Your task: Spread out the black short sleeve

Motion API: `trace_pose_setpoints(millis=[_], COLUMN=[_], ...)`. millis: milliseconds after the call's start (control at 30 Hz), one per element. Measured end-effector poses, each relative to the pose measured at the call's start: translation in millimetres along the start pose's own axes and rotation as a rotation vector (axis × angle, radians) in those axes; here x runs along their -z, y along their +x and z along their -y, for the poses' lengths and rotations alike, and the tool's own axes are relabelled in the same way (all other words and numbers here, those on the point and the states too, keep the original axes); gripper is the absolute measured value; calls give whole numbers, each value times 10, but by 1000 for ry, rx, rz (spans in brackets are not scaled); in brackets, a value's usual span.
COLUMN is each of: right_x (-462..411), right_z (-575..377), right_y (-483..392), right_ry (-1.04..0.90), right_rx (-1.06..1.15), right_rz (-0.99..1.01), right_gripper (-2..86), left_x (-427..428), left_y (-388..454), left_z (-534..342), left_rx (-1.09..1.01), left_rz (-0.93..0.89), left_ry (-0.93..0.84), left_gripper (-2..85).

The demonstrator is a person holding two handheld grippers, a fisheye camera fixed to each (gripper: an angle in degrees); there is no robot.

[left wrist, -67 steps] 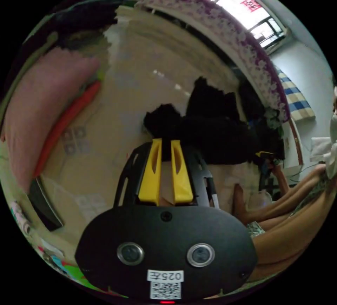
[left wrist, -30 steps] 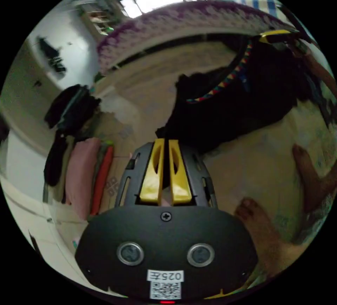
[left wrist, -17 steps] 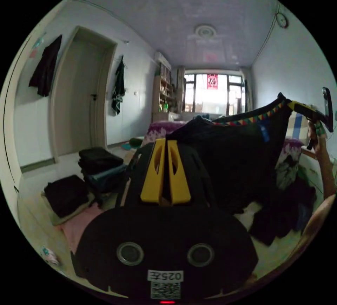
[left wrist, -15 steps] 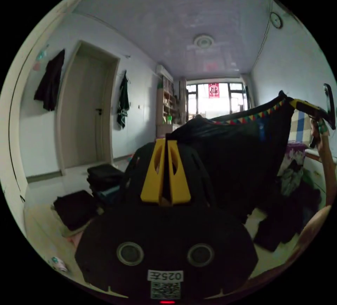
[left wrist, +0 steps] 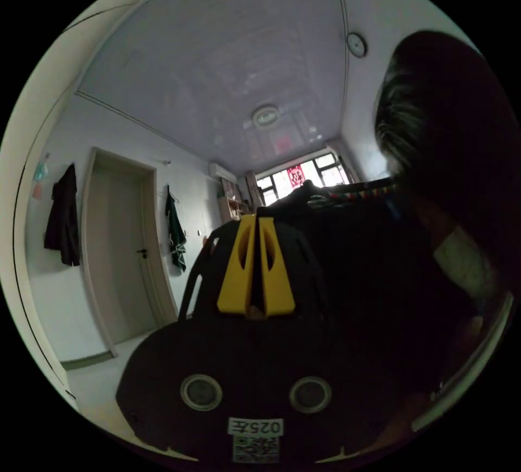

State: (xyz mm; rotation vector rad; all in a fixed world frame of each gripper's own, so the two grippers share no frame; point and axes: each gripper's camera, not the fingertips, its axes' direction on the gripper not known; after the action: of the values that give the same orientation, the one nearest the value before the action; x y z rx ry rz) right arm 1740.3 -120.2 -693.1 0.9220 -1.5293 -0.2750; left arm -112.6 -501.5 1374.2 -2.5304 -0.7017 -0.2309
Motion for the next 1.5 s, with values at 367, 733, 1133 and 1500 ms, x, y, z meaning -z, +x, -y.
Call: trace_pose_setpoints(millis=[367,733,1133,1500], right_x=[-3749,-5544,-3294,-3509], right_z=[-2476,-5418,-6178,-7175], right_y=[2280,3165,2877,3362], right_ry=[-588,-901,-1067,-1226], right_rx=[-375,-805,-924,-1035], right_rz=[358,635,434,366], right_gripper=[7,183,179,13], left_x=[-4078,-6195,-3749,-3434], left_y=[-354,-784,-1432,-1910], left_z=[-1981,-3692,-2979,-2616], left_rx=[201,412,627,880], left_rz=[-429,-200,-372,-341], left_ry=[-831,-1440,-1692,-1730], left_gripper=[-9,39,37,-4])
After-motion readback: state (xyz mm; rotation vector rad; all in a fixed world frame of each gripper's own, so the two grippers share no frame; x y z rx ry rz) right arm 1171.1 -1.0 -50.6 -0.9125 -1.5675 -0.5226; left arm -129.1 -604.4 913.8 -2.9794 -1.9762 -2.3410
